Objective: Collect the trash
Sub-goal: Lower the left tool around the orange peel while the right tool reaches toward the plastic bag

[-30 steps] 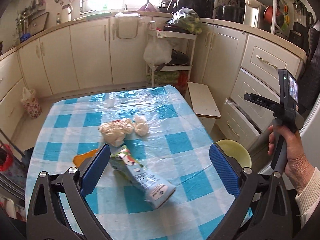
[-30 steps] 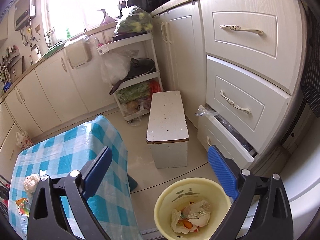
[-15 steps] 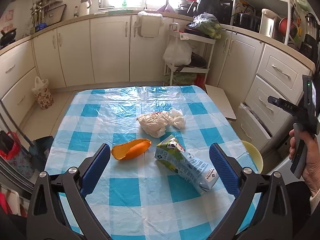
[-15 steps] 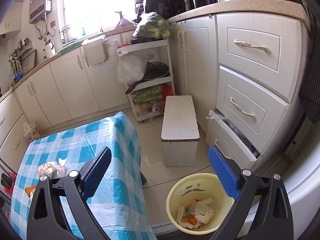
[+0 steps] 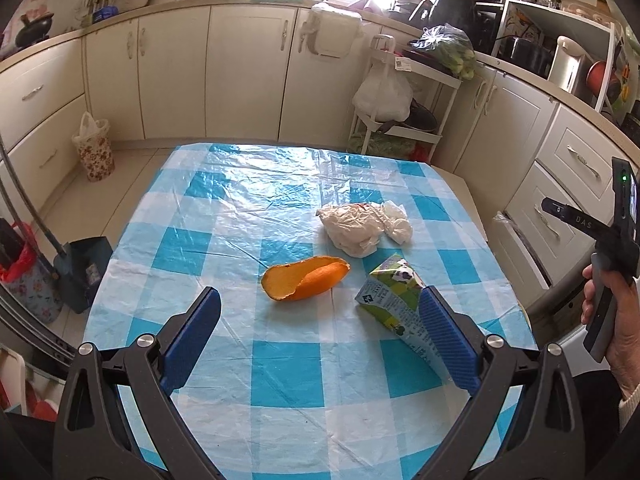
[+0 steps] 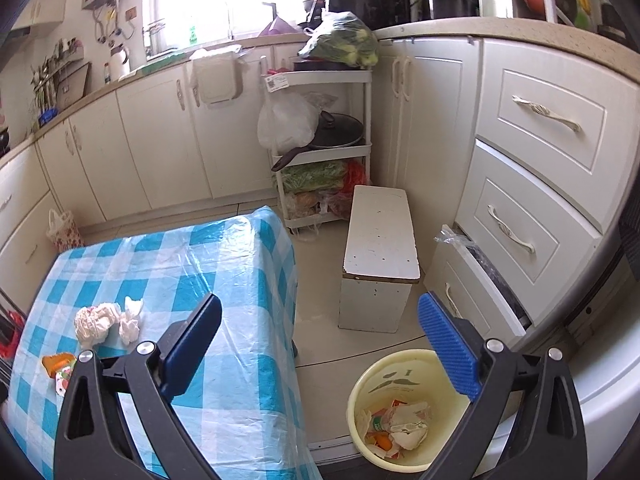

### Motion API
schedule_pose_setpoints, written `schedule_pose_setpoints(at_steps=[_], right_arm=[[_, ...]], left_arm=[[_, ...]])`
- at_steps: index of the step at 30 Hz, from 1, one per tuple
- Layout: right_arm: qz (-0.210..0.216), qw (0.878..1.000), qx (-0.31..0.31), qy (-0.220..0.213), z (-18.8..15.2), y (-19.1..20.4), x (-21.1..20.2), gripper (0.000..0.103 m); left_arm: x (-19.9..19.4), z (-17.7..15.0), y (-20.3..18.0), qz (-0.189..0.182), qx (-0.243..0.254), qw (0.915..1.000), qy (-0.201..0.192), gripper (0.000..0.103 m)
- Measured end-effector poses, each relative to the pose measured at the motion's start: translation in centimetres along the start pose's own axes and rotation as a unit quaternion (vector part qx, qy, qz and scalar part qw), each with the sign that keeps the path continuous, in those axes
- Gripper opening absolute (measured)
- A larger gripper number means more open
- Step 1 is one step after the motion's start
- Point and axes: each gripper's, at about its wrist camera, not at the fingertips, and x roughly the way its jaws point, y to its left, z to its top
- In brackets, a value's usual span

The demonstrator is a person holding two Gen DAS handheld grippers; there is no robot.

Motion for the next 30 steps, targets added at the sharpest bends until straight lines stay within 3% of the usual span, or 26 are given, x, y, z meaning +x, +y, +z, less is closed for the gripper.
schedule_pose_setpoints(at_steps=[7,22,26,30], right_arm=[[0.004,0.999,-0.038,0.016,-0.4,1.1,1.1,0.095],[0.016,0.999,-0.034,0.021,-0.7,0.2,1.4,0.095],[0.021,0.999,-0.038,0.022,-0.6,0.5,1.4,0.095],[0.027,0.998,-0.055,0.018,-0.6,1.5,1.3,0.095]], left_arm=[[0.7,0.0,1.2,0.005,-0.021,0.9997,0.008,0.096],[2.1,-0.6,1.7,0.019,-0.025,0.9991,0.027,0.096],[3.5,-0.2,1.3,0.018,0.006,0.9989,0.043,0.096],[6.2,0.8,0.6,0.022,0.073,0.9942,0.076,0.096]])
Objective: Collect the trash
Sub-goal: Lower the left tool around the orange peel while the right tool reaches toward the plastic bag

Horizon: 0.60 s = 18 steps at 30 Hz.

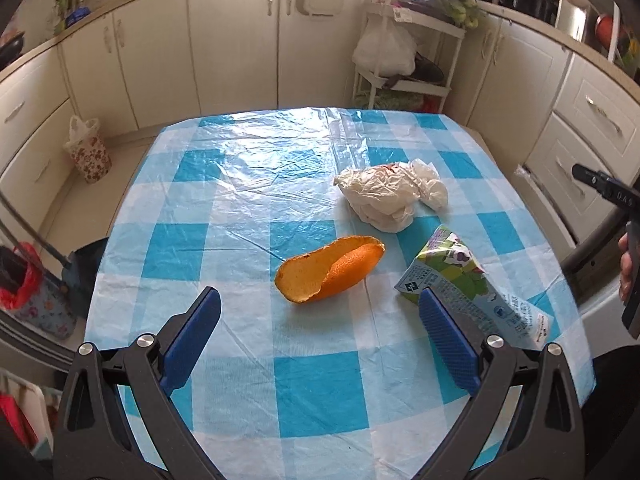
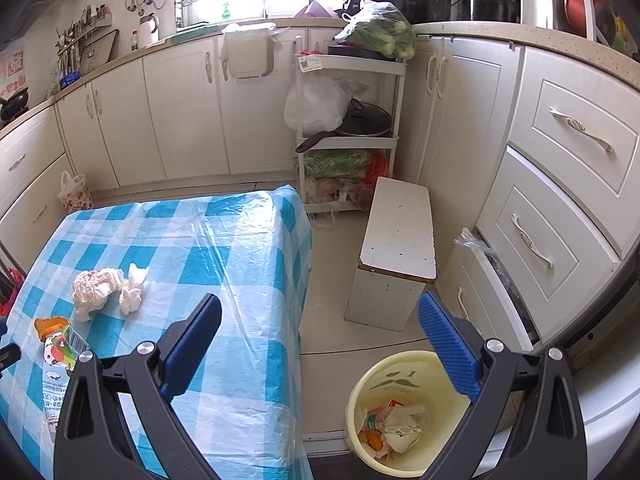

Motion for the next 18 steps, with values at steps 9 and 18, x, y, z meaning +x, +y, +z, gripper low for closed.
schedule_pose_setpoints(at_steps=[9,18], right_arm=[[0.003,0.999,-0.048,-0.001,0.0,1.6,0.5,0.095],[0.019,0.998,-0.066,-0.001,0.2,2.9,1.0,0.095]], left_arm=[[4.6,2.0,-1.1,-0.014,0.144,0.9881,0.053,0.096],[6.6,2.0,-0.6,-0.053,0.123,0.9892,0.061,0.059]])
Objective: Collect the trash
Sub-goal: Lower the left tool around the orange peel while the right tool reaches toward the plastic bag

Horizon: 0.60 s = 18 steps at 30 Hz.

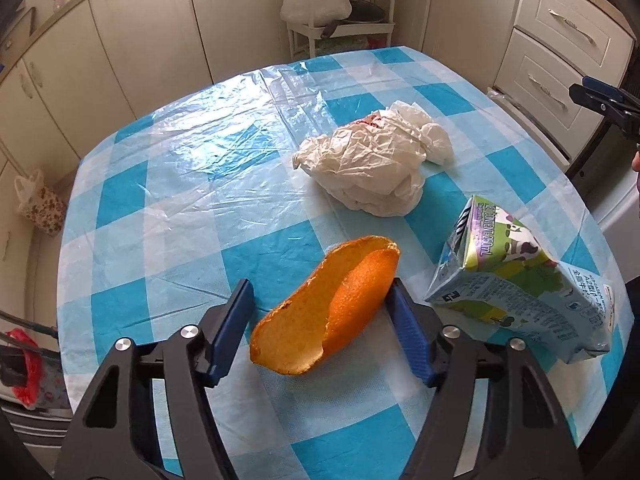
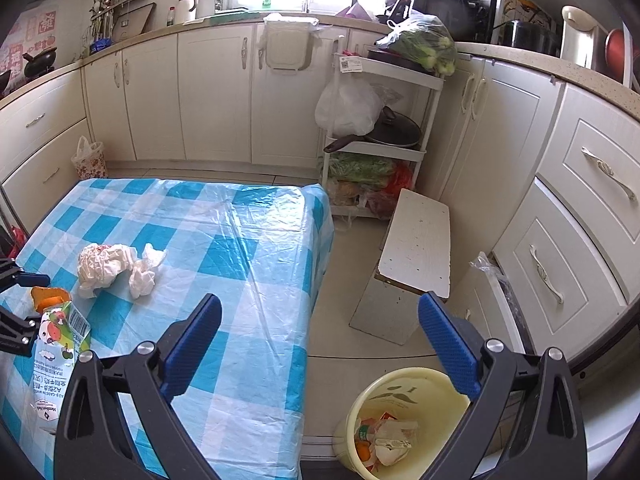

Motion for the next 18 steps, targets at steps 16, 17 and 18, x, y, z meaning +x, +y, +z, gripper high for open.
schedule_pose_setpoints(at_steps=[16,17,18], right_arm=[[0.223,0.969,-0.092,0.049,4.7,13.8,2.8,0.090],[0.223,0.967,-0.103,0.062,5.0,15.0,3.6,0.087],[0.220,0.965,-0.116,0.080,5.1,16.4,4.3,0.082]], left_arm=[[-5.5,-5.5,5.0,0.027,-0.126,0.9915,0.015,0.018],[-5.6,-6.1,5.4,0.029,-0.135,0.9903,0.018,0.018],[-5.6,-6.6,5.6,0.032,-0.141,0.9893,0.022,0.018]])
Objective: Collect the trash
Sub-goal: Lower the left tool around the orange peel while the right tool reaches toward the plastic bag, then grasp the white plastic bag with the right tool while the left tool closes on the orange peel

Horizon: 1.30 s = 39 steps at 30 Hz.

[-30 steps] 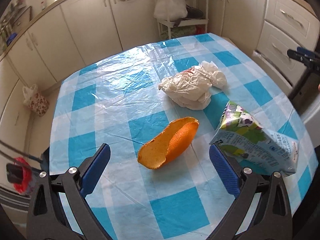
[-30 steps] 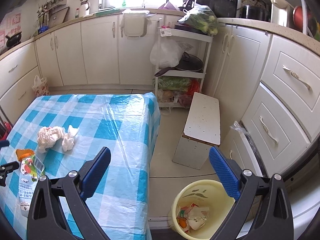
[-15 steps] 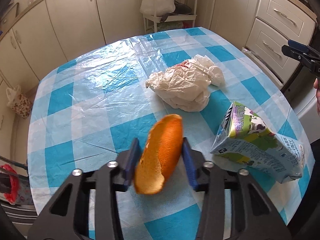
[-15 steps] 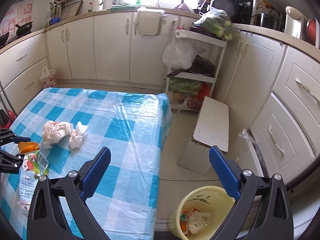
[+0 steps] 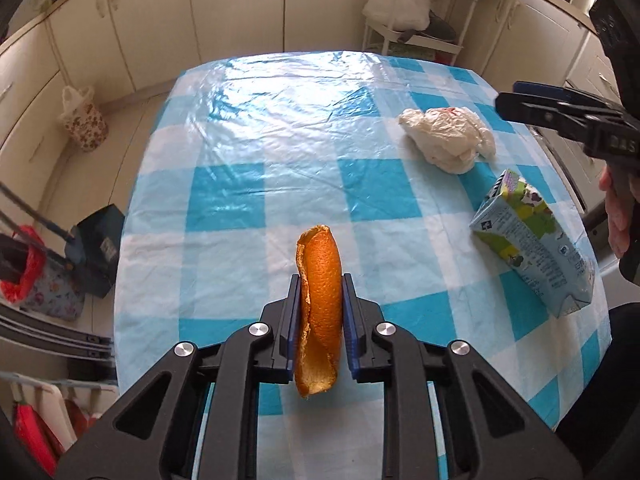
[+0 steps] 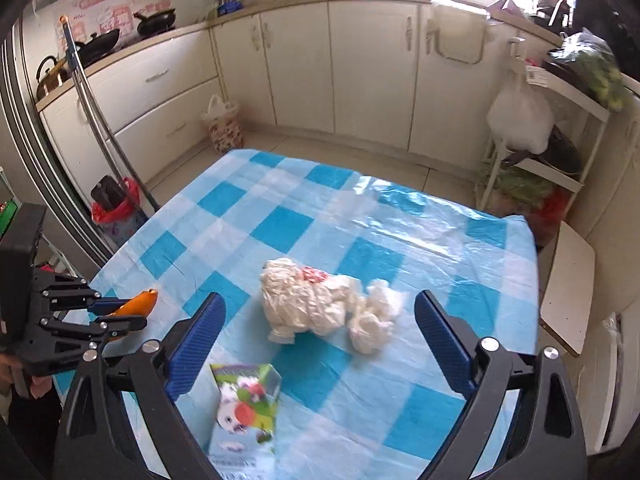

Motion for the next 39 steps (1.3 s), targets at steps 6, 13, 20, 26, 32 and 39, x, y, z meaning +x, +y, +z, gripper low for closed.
schedule_pose_setpoints(at_steps=[6,13,20,26,32,39], right_arm=[[-0.027,0.993,-0.029,0.108,1.4,2.1,6.5,0.077],[-0.035,0.991,-0.045,0.120,1.2,2.9,8.2,0.048],[0.038,0.998,0.002,0.056,1.7,3.5,3.9,0.044],[0.107,0.994,0.011,0.019,-1.0,5.4,-1.7,0.044],[0.111,0.991,-0.038,0.059,-8.5,7.9,-6.4,0.044],[0.032,0.992,-0.060,0.109,-13.8,6.3,-6.3,0.044]], left_arm=[[0.3,-0.5,0.9,-0.010,-0.001,1.0000,0.001,0.020],[0.5,-0.3,0.9,-0.013,0.001,0.9999,-0.004,0.023],[0.5,-0.4,0.9,-0.015,-0.003,0.9999,-0.006,0.026],[0.5,-0.5,0.5,-0.014,-0.004,0.9998,-0.013,0.031],[0.5,-0.5,0.3,-0.014,-0.011,0.9997,-0.014,0.035],[0.4,-0.7,-0.3,-0.005,-0.003,0.9998,-0.017,0.035]])
